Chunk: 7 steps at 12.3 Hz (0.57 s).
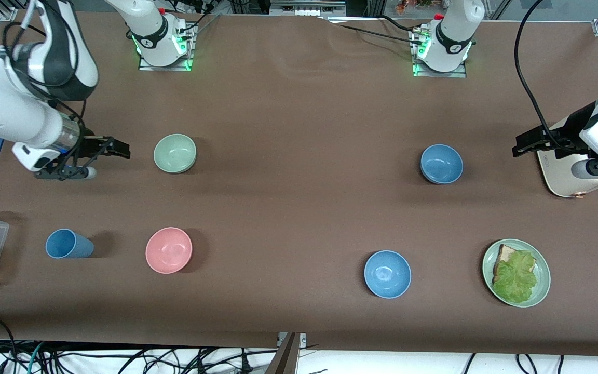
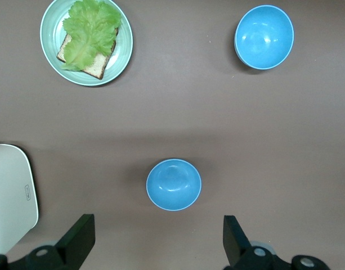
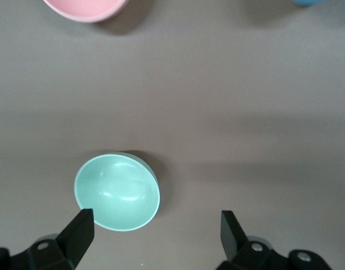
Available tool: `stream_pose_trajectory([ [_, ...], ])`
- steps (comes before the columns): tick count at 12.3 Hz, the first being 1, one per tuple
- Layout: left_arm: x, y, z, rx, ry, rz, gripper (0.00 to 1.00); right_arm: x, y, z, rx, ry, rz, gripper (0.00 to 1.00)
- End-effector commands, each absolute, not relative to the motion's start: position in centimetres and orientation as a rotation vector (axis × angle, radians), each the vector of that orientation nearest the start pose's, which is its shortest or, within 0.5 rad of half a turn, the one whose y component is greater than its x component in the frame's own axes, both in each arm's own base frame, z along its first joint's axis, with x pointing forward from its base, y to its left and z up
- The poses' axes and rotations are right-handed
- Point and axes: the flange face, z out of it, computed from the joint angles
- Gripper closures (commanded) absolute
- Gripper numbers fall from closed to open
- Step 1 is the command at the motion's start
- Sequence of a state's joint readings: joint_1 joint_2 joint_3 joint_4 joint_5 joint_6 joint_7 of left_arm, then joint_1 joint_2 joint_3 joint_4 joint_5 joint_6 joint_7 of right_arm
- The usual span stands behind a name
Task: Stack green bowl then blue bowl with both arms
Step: 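Move the right gripper over the pale green bowl and lower it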
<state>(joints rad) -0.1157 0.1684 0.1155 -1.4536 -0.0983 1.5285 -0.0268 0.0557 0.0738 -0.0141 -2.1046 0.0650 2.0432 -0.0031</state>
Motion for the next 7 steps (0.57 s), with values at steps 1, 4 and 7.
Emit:
stream_pose_trajectory([
  [1, 60.3, -1.5, 58.4, -3.201, -0.036, 0.149, 0.00, 50.4, 4.1, 34.2, -3.090, -0.041, 0.134, 0.01],
  [4, 60.4, -1.6, 58.1, -3.202, -0.036, 0.156, 0.00, 48.5, 5.3, 28.6, -3.097, -0.040, 0.069, 0.01],
  [7, 60.4, -1.6, 58.1, -3.202, -0.036, 0.156, 0.00, 47.3, 6.2, 24.9, -3.102, -0.043, 0.015, 0.01],
])
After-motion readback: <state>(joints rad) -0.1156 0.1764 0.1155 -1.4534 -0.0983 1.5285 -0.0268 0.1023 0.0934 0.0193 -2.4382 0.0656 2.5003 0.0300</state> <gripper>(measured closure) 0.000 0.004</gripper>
